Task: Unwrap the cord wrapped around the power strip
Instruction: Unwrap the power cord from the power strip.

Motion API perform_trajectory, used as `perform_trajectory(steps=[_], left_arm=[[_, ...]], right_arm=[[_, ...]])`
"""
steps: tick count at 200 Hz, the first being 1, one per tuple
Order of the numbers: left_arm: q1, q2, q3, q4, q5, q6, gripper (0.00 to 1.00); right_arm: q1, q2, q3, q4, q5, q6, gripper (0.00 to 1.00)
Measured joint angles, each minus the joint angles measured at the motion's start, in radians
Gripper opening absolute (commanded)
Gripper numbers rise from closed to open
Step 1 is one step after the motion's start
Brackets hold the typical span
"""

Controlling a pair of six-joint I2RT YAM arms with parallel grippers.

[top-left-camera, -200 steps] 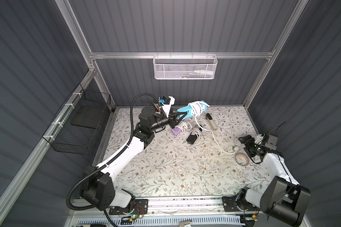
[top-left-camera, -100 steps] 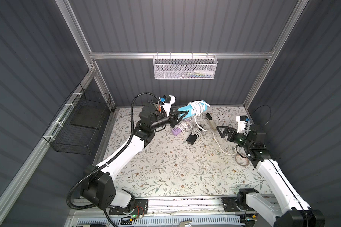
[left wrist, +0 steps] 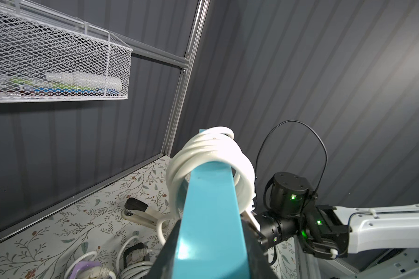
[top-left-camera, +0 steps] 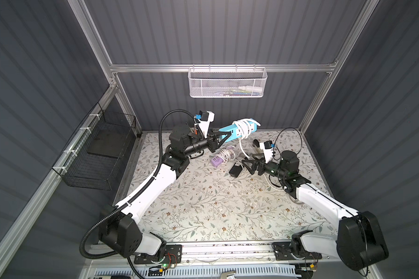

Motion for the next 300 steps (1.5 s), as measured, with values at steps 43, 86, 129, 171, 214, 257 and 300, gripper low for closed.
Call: perform_trajectory(steps=[43,86,129,171,214,257,300], left_arm=[[0.0,0.0,0.011,0.006,0.021,-0.059,0.0],[0.0,0.0,0.011,0.052,0.041,-0.121,0.0],[0.0,0.0,0.011,0.072,0.053,-0.15,0.0],[0.0,0.0,0.011,0.079,0.056,-0.161,0.0],[0.0,0.001,0.011,0.08,0.057,-0.161,0.0],[-0.001,0.04,0.011,0.111,0.09,-0.186,0.0],[-0.004,0.106,0.013,0.137,0.136,-0.225,0.0]], right_arm=[[0.014,0.035,0.048,0.045,0.033,-0.045,0.92],[0.014,0.098,0.084,0.071,0.041,-0.044,0.81],[0.014,0.135,0.087,0.091,0.036,-0.032,0.43],[0.014,0.136,0.101,0.093,0.037,-0.008,0.0],[0.003,0.128,0.102,0.083,0.045,0.006,0.0],[-0.068,0.128,0.172,0.016,0.044,0.05,0.0],[-0.153,0.127,0.338,-0.063,0.036,0.074,0.0]])
